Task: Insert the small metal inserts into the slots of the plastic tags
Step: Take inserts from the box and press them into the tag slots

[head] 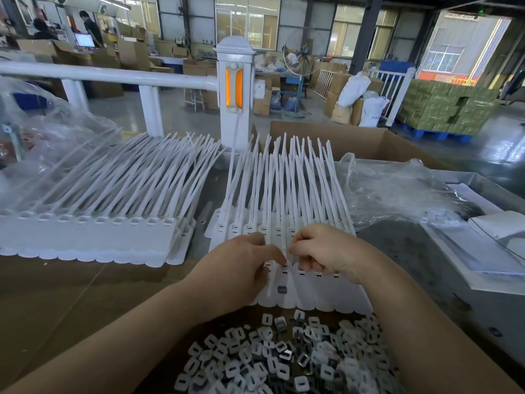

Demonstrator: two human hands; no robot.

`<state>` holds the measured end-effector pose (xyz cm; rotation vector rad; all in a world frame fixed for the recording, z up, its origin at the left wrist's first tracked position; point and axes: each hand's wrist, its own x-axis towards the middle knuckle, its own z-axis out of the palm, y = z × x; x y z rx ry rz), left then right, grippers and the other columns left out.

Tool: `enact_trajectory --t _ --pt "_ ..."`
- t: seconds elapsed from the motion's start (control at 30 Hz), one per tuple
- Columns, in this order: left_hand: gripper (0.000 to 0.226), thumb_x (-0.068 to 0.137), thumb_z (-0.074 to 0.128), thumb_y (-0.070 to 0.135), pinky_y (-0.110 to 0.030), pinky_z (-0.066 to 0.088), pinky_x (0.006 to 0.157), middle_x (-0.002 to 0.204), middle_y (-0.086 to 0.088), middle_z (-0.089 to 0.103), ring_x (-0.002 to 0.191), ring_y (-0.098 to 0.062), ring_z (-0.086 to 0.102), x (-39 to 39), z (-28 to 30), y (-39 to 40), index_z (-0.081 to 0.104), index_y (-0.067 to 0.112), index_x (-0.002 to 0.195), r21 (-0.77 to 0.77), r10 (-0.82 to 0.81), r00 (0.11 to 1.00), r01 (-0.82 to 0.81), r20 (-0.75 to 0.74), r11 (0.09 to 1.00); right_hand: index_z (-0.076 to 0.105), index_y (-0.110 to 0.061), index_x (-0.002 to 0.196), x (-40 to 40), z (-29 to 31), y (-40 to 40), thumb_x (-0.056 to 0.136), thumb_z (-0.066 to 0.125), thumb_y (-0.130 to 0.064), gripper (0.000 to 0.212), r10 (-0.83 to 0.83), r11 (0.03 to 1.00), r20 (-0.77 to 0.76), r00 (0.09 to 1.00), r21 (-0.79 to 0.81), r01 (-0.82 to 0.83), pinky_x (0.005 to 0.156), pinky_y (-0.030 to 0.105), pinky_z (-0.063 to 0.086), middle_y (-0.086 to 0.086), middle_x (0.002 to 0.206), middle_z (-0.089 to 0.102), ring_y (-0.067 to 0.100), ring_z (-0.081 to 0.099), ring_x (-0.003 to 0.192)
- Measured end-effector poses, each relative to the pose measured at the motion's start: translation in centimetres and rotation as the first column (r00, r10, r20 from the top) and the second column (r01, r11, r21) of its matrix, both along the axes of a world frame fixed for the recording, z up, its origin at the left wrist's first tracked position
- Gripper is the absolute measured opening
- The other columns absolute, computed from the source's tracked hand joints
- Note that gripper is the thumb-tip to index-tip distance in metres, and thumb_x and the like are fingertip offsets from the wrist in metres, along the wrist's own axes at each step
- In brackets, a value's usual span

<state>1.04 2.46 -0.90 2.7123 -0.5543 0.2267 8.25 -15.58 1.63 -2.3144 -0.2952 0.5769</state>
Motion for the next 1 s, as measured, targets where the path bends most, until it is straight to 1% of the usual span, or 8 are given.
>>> enact_trajectory --t 0.13,0.23,0.37,0.47,0.6,0.73,0.83,1.0 --pt "0.04 0.1 0.042 0.021 -0.033 0.051 0.084 0.11 0.008 0.049 0.098 -0.012 0.051 0.1 0.2 -0.3 0.047 0.038 0.135 0.166 -0.056 0.996 0.045 0.062 0.985 0.064 -0.014 0.093 0.0 0.0 0.1 0.097 0.056 -0.022 0.013 -0.029 1.0 -0.001 1.0 0.006 0.029 0.042 0.021 0.034 -0.004 0.057 0.064 0.008 0.046 0.044" --pt "0.046 0.097 0.045 0.016 -0.034 0.048 0.08 0.111 0.002 0.047 0.095 -0.017 0.048 0.1 0.2 -0.8 0.038 0.03 0.141 0.368 -0.133 0.985 0.083 0.113 0.926 0.065 -0.014 0.094 0.0 0.0 0.3 0.098 0.056 -0.026 0.015 -0.025 1.0 0.025 0.999 -0.015 0.025 0.043 0.022 0.036 -0.004 0.06 0.065 0.008 0.048 0.046" --pt "0.046 0.091 0.048 0.013 -0.031 0.031 0.075 0.113 -0.002 0.048 0.095 -0.019 0.045 0.3 0.2 -1.4 0.043 0.021 0.136 0.486 -0.213 0.964 0.112 0.158 0.867 0.066 -0.014 0.094 -0.2 0.1 0.4 0.098 0.056 -0.024 0.015 -0.027 1.0 0.026 0.999 0.0 0.027 0.044 0.023 0.036 -0.004 0.059 0.064 0.009 0.049 0.047" --pt "0.046 0.089 0.049 0.011 -0.029 0.032 0.077 0.112 0.0 0.05 0.096 -0.018 0.045 0.6 -0.1 -1.2 0.048 0.023 0.133 0.425 -0.205 0.965 0.118 0.164 0.898 0.066 -0.013 0.095 -0.3 0.0 0.4 0.098 0.054 -0.023 0.016 -0.031 1.0 0.033 0.999 -0.001 0.031 0.042 0.021 0.036 -0.005 0.056 0.064 0.008 0.048 0.046" --pt "0.037 0.098 0.05 0.018 -0.026 0.045 0.087 0.105 0.016 0.049 0.098 -0.004 0.046 1.0 0.3 0.3 0.061 0.04 0.126 0.044 -0.073 0.997 0.074 -0.024 0.996 0.065 -0.013 0.097 -0.2 -0.1 0.3 0.099 0.055 -0.023 0.014 -0.017 1.0 0.031 0.999 0.008 0.017 0.039 0.019 0.035 -0.003 0.062 0.064 0.006 0.047 0.043" --pt "0.027 0.092 0.067 0.032 -0.021 0.049 0.086 0.1 0.021 0.052 0.094 0.002 0.054 0.9 0.7 0.7 0.067 0.042 0.117 -0.11 -0.082 0.989 0.068 -0.127 0.992 0.065 -0.012 0.096 0.1 -0.4 0.2 0.098 0.057 -0.022 0.013 -0.02 0.999 0.011 1.0 0.039 0.02 0.039 0.019 0.038 -0.004 0.056 0.063 0.005 0.048 0.04" --pt "0.031 0.083 0.074 0.043 -0.016 0.046 0.081 0.098 0.023 0.054 0.095 0.006 0.052 0.4 1.2 0.7 0.068 0.043 0.113 -0.102 -0.148 0.972 0.13 -0.185 0.986 0.065 -0.012 0.097 0.3 -0.5 0.1 0.1 0.056 -0.024 0.015 -0.023 0.999 0.01 1.0 0.047 0.022 0.04 0.018 0.039 -0.005 0.053 0.062 0.006 0.049 0.04" --pt "0.033 0.084 0.069 0.05 -0.009 0.036 0.07 0.094 0.023 0.051 0.091 0.007 0.049 0.0 2.0 0.4 0.068 0.042 0.117 0.087 -0.199 0.964 0.217 -0.178 0.972 0.065 -0.011 0.098 0.3 -0.6 0.1 0.1 0.055 -0.024 0.017 -0.026 0.997 -0.002 1.0 0.066 0.026 0.039 0.019 0.039 -0.004 0.053 0.063 0.007 0.049 0.04"
